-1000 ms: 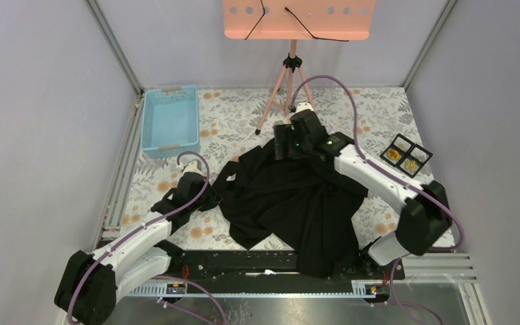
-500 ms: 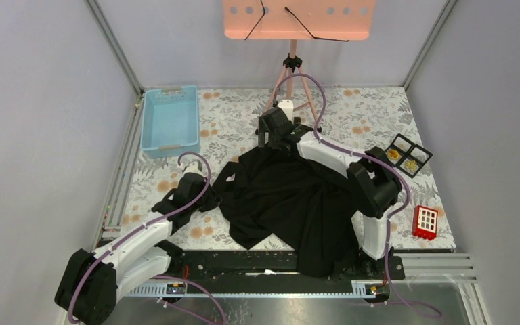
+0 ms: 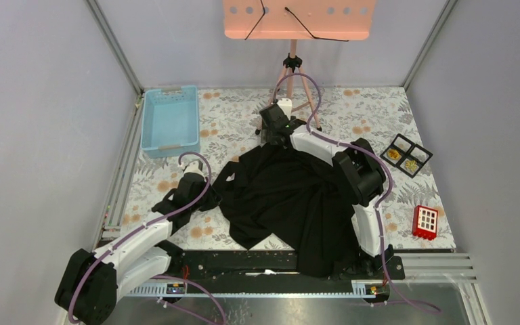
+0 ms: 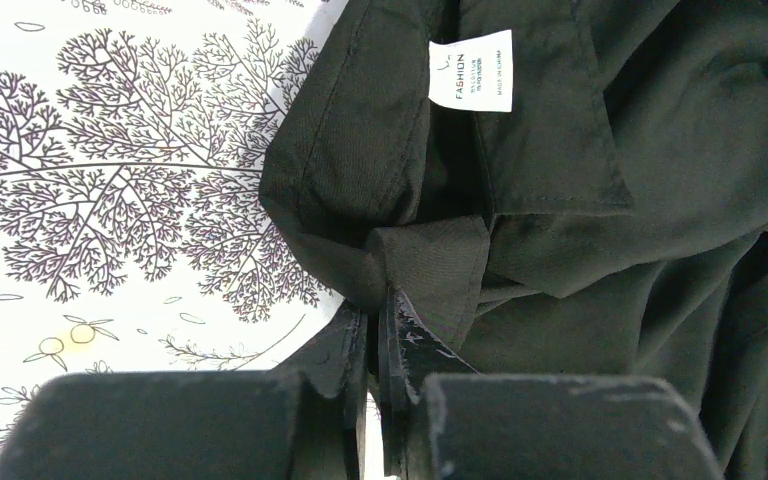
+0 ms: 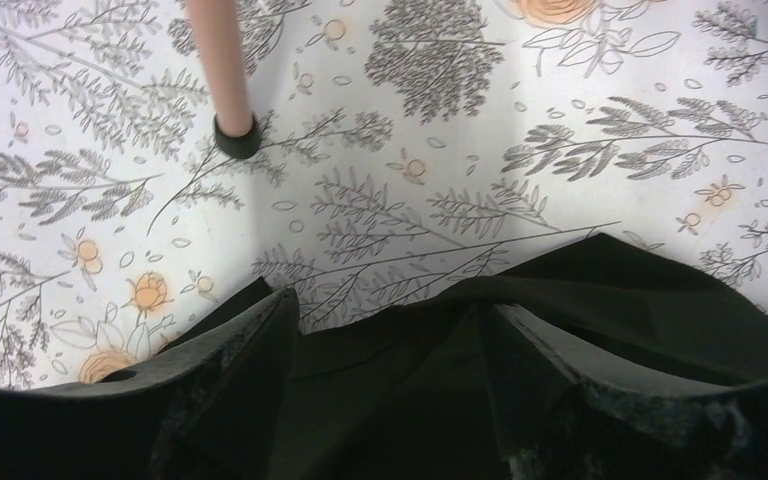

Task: Pin the brooch onto the clothing
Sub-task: Flatten out the clothes at the center of the board.

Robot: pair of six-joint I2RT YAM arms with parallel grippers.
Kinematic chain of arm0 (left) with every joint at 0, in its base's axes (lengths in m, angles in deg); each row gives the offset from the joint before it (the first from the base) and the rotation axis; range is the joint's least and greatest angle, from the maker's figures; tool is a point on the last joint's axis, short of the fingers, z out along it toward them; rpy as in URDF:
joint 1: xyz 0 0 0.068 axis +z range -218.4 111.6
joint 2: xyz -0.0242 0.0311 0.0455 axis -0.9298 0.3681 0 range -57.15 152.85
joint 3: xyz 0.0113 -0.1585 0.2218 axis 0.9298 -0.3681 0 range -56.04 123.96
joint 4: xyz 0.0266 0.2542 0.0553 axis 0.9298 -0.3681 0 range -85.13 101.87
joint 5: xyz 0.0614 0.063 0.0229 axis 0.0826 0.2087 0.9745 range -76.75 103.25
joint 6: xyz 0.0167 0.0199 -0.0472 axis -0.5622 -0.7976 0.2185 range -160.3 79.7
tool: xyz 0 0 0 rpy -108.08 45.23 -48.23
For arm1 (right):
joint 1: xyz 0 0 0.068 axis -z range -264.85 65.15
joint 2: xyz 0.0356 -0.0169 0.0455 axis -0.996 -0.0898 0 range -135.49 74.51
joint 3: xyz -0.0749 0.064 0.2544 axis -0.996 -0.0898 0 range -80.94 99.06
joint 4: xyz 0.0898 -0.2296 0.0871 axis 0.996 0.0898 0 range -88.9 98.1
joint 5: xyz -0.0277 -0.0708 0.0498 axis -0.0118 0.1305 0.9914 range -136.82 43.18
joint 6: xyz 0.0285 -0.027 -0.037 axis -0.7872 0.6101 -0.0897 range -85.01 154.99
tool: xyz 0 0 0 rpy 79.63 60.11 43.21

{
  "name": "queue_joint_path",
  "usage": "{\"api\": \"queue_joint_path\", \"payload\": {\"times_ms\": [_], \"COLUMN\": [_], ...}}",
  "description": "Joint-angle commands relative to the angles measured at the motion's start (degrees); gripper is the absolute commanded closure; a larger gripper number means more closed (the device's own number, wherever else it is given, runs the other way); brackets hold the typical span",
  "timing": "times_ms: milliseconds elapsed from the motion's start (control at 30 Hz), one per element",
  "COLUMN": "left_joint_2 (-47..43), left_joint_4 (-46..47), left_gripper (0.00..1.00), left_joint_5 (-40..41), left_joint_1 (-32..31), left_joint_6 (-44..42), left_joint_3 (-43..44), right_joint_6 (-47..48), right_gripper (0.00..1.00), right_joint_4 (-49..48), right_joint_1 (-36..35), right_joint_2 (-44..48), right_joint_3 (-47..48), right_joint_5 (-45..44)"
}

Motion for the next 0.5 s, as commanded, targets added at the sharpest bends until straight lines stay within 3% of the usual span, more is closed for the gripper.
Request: {"api": "queue_joint_path", "payload": {"times_ms": [0,333,467], "left_joint_2": [-0.6,-0.6,-1.8], "left_joint_4": [2.8,4.5,4.0], "left_gripper": [1.00,1.00,1.00], "left_joint_5": [0.6,1.1,2.8], "left_joint_1": [0.3,0.3,0.3], "left_joint_6": [-1.1,-3.2,-4.4], "left_joint_3": [-0.4,0.0,2.2], "right_joint_6": [-2.0,-0.3,0.1], "right_gripper": [0.33,1.00,1.00], "right_joint_4": [0.9,1.8,-0.9], "right_joint_1": [1.8,2.2,2.2], "right_joint_2": [-0.2,2.2,11.6], "right_joint_3": [2.1,1.4,-5.7], "right_joint_5": [2.3,1.7,-0.9]}}
